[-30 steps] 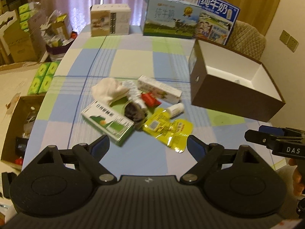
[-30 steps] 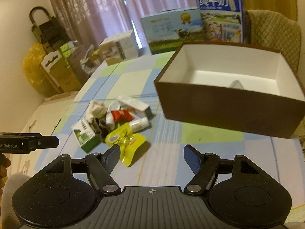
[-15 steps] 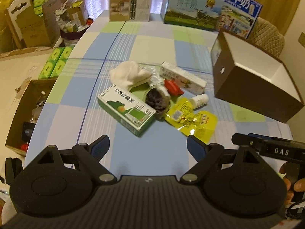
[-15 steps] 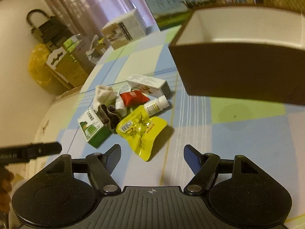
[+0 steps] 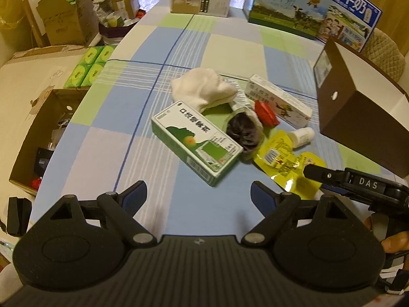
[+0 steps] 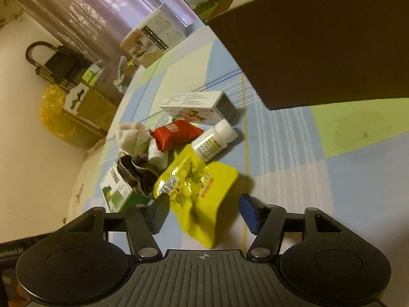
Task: Organize objects
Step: 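Grasp the green spray box with the left tool while the right tool grasps the yellow pouch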
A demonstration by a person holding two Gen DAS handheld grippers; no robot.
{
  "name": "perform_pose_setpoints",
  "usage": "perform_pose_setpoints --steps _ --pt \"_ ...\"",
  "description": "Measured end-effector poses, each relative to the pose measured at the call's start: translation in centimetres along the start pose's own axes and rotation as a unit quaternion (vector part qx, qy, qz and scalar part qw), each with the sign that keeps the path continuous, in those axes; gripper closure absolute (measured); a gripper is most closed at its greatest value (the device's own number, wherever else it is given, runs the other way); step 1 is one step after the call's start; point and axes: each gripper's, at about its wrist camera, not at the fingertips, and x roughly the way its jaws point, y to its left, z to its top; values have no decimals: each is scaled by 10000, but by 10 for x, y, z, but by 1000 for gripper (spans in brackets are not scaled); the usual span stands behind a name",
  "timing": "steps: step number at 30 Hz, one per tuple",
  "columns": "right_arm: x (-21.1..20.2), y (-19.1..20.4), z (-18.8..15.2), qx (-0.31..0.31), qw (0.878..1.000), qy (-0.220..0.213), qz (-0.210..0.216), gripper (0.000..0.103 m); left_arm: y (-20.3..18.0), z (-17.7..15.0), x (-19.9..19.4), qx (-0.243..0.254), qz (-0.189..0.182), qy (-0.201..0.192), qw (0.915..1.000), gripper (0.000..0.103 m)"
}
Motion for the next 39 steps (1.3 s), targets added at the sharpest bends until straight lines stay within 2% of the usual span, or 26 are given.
perform_pose_setpoints --steps 3,6,8,9,15,19,28,35,39 --pt "7 1 2 4 9999 -27 108 53 4 1 3 -54 12 25 10000 17" --pt "12 3 3 -68 9999 -5 127 65 6 1 6 -81 37 49 9999 17" --pt "16 4 2 -56 9998 108 152 88 8 0 8 -114 44 75 9999 17" --pt "16 3 1 -18 9997 115 228 92 8 0 9 -137 45 85 9999 17" --pt "1 -1 -5 -7 9996 -5 275 93 11 2 14 -234 43 121 9996 17" --pt "-27 -3 -4 -20 9993 -262 256 93 15 7 19 -378 43 145 9992 17" --pt "-101 -16 0 -177 9945 -971 -351 93 18 42 45 -574 261 -10 9980 11" --pt "-138 -30 1 -83 9876 -1373 -762 93 5 72 80 -461 597 -3 9972 10" --pt "-150 -37 2 -21 9847 -1498 -891 93 -1 78 101 -237 810 196 9962 11"
